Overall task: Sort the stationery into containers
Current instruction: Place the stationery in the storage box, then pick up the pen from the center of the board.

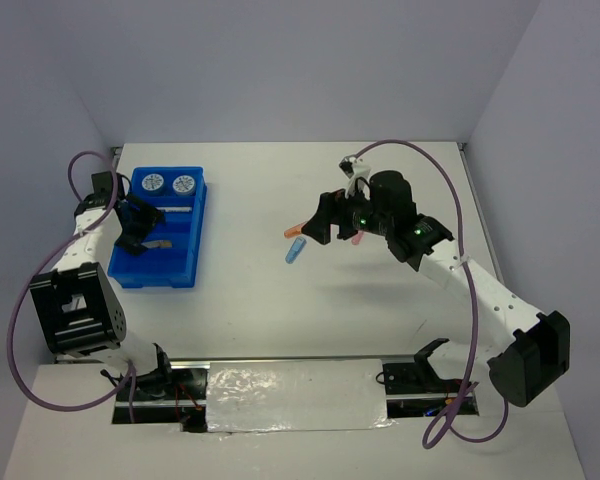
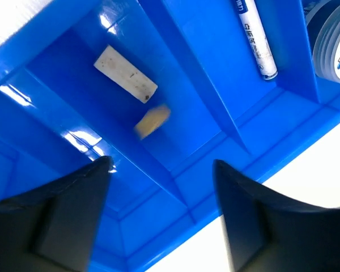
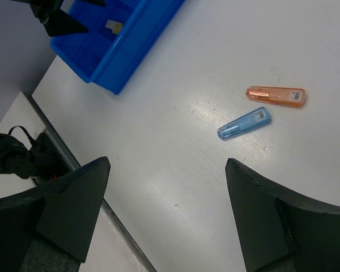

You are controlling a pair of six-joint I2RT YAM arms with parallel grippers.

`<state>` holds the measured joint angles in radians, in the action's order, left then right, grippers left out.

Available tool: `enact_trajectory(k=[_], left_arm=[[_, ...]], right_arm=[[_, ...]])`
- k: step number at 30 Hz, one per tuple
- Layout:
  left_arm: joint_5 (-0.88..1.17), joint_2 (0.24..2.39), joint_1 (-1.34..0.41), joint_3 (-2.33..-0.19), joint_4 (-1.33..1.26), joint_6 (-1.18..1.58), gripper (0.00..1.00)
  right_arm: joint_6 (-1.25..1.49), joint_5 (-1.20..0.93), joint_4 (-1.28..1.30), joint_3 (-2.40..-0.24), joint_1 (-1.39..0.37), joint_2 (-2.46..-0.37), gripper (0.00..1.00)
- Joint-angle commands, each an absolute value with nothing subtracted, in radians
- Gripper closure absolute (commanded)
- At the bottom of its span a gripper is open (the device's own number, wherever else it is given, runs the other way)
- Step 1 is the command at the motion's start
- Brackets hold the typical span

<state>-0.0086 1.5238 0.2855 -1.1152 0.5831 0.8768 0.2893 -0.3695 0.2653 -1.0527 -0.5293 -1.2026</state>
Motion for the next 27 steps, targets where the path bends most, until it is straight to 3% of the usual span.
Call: enact_trajectory(k=[1,4,8,12,17,27], left_arm=[[-0.019,1.513,0.291,-1.141,0.571,0.85,0.06],[-0.027,1.479,0.258,-1.221,0.589,0.775,0.03],[0.03,1.54,-0.045,-1.405,0.497,0.502,0.01],[0.12,1.86,-0.299,-1.746,0.636,0.208,0.01],[0.037,2.057,-0.515,-1.927,0.7,0.071,0.01],[0.029,2.233,-0.594,-2.068,0.667,-0.026,0.01]], right_arm=[[0.267,-0.374,0.273,-1.063,-0.528,-1.186,0.09],[0.268,-0.376,0.282,-1.074,-0.526,-1.186,0.09],[0.281,-0.347,0.324,-1.094,-0.512,-1.172,0.09],[0.285,-0.316,0.406,-1.12,-0.503,-1.135,0.09],[0.262,-0.308,0.508,-1.135,-0.495,-1.056,0.09],[0.259,-0.314,0.597,-1.108,-0.495,-0.907,0.08]])
